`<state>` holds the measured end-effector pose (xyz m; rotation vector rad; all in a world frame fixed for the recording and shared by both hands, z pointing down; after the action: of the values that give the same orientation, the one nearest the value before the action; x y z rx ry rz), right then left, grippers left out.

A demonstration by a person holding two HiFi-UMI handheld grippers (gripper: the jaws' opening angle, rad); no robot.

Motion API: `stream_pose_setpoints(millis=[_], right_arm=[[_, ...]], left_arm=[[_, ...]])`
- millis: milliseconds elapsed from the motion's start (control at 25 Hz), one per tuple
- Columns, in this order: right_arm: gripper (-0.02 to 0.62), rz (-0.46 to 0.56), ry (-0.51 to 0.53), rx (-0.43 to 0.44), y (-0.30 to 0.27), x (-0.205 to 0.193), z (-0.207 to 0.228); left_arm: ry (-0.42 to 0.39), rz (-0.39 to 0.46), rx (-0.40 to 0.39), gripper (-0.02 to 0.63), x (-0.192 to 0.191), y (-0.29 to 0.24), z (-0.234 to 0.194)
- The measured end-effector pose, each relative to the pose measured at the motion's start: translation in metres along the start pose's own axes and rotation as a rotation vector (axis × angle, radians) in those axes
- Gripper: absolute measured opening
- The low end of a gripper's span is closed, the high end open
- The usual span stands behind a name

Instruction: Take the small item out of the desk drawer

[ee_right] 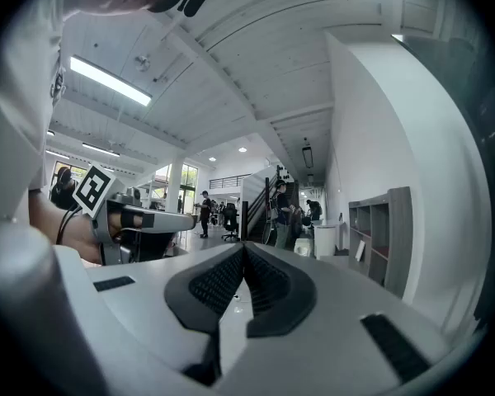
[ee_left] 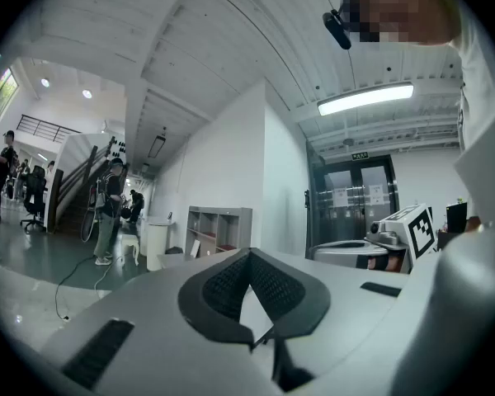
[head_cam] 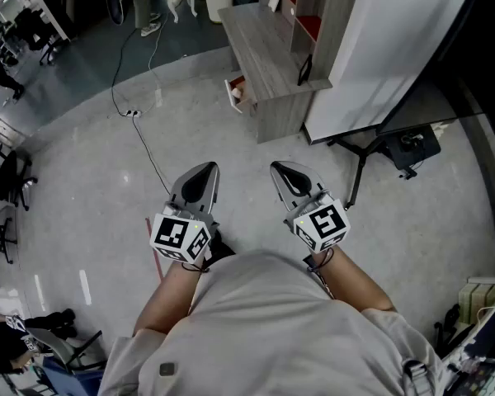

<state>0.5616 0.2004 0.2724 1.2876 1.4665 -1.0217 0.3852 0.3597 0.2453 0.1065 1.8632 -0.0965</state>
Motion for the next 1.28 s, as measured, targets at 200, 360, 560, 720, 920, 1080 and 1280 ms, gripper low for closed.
stream_pose_setpoints(millis=[200, 360, 560, 720, 920, 1080, 1280], right_arm=[[0.020, 0.003, 0.011, -0.001, 0.002, 0.001, -0.001], [0.020, 0.000, 0.008, -0.001, 0.003, 0.001, -0.005], [0.020, -0.014, -0.003, -0.007, 0.000, -0.002, -0.007], [0.020, -0.025, -0.023, -0.015, -0.004, -0.003, -0.008], [0.020, -0.039, -0.021, -0.009, -0.019, -0.004, -0.012], [0.020, -0.048, -0.035, 0.000, -0.047, -0.005, -0.013], [0.020, -0.061, -0.011, 0.010, -0.096, -0.002, -0.025]], left_arm=[[0.001, 0.003, -0.003, 0.015, 0.001, 0.001, 0.001], [-0.001, 0.004, -0.001, 0.015, 0.001, 0.004, 0.000], [0.003, -0.004, -0.009, 0.015, 0.001, 0.003, -0.007], [0.000, -0.011, -0.015, 0.015, 0.001, 0.002, -0.013], [0.004, -0.013, -0.010, 0.015, 0.004, 0.003, -0.032], [0.023, -0.020, 0.002, 0.015, 0.007, 0.002, -0.061], [0.041, -0.017, 0.012, 0.015, 0.015, 0.007, -0.112]])
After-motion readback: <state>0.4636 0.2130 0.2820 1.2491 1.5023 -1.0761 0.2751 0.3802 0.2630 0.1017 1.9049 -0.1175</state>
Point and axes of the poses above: the fingertips, and each gripper's own axes: y backward along the fingers, z to its right, x out of its top, the point moved 9 cm from there along y, backward along the fingers, and after that the axes turned 13 degrees about y, right-handed, at the moved point
